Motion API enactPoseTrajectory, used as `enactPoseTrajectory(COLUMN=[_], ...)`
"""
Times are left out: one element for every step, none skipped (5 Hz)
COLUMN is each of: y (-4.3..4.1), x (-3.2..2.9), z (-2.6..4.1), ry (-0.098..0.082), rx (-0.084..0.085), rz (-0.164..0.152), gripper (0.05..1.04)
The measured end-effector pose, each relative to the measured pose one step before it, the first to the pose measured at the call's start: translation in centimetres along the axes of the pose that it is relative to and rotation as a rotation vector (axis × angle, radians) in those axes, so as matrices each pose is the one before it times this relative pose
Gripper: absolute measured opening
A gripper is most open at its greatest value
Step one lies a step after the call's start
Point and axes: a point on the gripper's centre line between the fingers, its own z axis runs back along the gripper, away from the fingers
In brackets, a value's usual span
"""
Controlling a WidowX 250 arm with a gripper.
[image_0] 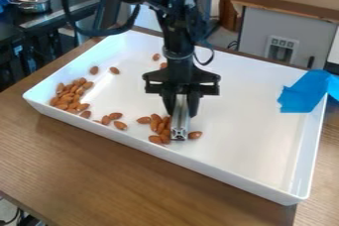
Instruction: Sweep into pile
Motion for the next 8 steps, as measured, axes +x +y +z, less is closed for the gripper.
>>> enactPoseTrajectory(y=[2.061,2.353,4.353,3.494,3.755,-0.602,-4.586,-5.825], x=[0.138,0.808,1.521,1.342,0.759,-0.136,0.215,0.452], z=[-0.168,-0.151,0.022,-0.05,0.71,0.377,2.497,1.6], ry=[-0.0913,-0.0159,0.0311,0.0557,0.0315,0.027,-0.0288,-0.012], rx=[-0.0059,0.0092,0.0121,0.0144,0.0263,-0.0404,-0.1096,-0.0802], rz=[-0.0294,-0.0039,0.0373,0.0213,0.011,0.006,0.0115,-0.0083], gripper=[0.381,0.381,0.381,0.381,0.381,0.381,0.381,0.381])
